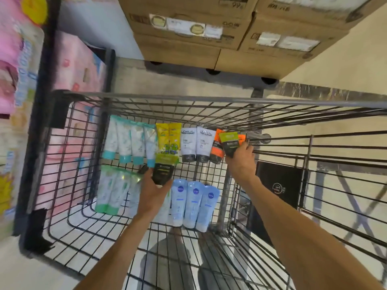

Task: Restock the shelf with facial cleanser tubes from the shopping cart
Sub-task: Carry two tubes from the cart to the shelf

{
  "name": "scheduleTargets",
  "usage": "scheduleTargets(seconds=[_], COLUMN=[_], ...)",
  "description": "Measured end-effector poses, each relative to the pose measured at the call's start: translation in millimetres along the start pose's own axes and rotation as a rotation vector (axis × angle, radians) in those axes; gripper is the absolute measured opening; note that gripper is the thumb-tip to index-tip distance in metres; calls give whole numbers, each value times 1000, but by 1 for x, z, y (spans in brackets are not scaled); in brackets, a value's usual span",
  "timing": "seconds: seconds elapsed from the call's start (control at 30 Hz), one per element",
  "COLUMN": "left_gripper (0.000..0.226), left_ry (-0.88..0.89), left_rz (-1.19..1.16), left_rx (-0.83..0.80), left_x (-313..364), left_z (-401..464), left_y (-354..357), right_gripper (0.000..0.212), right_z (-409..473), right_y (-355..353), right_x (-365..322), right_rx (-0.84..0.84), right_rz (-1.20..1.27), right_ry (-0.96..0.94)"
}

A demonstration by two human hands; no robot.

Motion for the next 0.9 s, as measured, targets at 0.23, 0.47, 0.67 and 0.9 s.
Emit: scheduleTargets(seconds=[0.23,0.47,0.67,0.9], left_gripper=[54,48,45,55], left_ry=[89,243,328,313], left_rz=[23,123,88,-11], left_rx=[63,116,127,218], left_x=[19,46,66,76], left_z=[-37,-108,-186,-269], left_y=[-4,-32,-62,-76], right_gripper=[63,63,55,51], right_z=[-75,-149,-232,-286], right_y=[-5,-6,-61,-116], right_x=[6,44,19,-8], right_rx=[-23,-59,20,77], right_rz=[228,311,342,413], right_ry=[-61,-15,-94,-286])
Point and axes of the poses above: each hand's wrist, its own z-axis towards the middle knuckle, its own y-axis out of the palm, x = y × z, the point moved 1 cm from there along z, towards the middle knuckle, and after that the axes turned 8 degrees about -y, right-handed, at the moved point
